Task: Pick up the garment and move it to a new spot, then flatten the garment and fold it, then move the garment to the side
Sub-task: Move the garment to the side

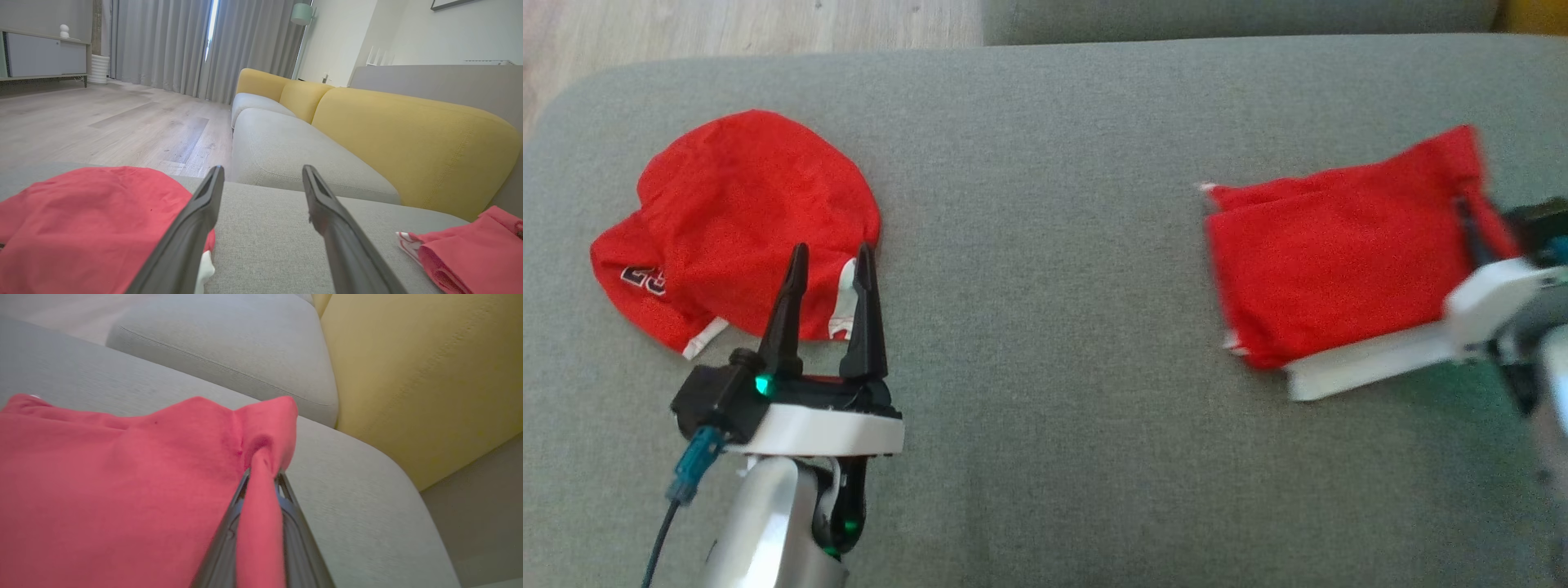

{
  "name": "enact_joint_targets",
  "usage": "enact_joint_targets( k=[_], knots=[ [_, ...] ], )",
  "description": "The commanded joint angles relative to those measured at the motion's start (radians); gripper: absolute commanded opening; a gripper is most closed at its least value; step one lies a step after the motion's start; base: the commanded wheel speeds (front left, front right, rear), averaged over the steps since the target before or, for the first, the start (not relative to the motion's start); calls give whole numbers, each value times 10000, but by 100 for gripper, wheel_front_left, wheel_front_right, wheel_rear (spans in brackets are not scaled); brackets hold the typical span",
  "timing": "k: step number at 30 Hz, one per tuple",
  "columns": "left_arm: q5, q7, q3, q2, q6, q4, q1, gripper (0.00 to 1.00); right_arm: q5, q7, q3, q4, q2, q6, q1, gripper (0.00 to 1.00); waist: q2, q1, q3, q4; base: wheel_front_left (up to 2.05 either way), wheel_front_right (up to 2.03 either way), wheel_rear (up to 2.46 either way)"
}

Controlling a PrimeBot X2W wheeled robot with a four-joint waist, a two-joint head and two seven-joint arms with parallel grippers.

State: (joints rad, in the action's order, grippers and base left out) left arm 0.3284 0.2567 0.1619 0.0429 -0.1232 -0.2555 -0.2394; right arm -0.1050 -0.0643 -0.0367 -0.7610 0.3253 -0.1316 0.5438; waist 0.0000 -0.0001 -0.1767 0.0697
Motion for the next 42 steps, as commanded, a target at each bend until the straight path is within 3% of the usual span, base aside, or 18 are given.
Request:
enact_joint_targets(
  k=[1, 8, 14, 23, 33, 34, 35, 36, 42],
  knots=[
    [64, 51, -311, 74, 15, 326, -140, 100, 103, 22, -182, 325, 338, 9, 372, 0, 0, 1, -51, 21, 0, 0, 0],
    [27, 51, -255, 74, -7, 426, -274, 100, 406, 288, -293, 10, 2288, 9, 426, 0, 0, 1, -440, 203, 0, 0, 0],
    [25, 51, -284, 74, -28, 474, -389, 100, 366, 204, 153, -336, 3213, 9, 737, 0, 0, 1, -712, 312, 0, 0, 0],
    [63, 51, -254, 74, -48, 453, -459, 100, 104, 115, 684, -674, 3515, 9, 977, 0, 0, 1, -804, 359, 0, 0, 0],
    [-12, 51, -343, 74, -58, 407, -475, 100, -126, 136, 1088, -648, 3189, 9, 1041, 0, 0, 1, -777, 197, 0, 0, 0],
    [-18, 51, -349, 74, -59, 396, -480, 100, -121, 131, 1131, -620, 3109, 9, 1047, 9, 0, 1, -756, 175, 0, 0, 0],
    [-24, 51, -351, 74, -59, 382, -482, 100, -132, 103, 1134, -568, 3033, 9, 1043, 49, 0, 1, -731, 156, 0, 0, 0],
    [-27, 51, -355, 74, -60, 368, -482, 100, -132, 72, 1167, -506, 2952, 9, 1053, 100, 0, 1, -700, 134, 0, 0, 0],
    [11, 51, -409, 74, -63, 320, -420, 100, -174, -62, 1310, -92, 2503, 9, 1048, 100, 0, 1, -385, 44, 0, 0, 0]
  ],
)
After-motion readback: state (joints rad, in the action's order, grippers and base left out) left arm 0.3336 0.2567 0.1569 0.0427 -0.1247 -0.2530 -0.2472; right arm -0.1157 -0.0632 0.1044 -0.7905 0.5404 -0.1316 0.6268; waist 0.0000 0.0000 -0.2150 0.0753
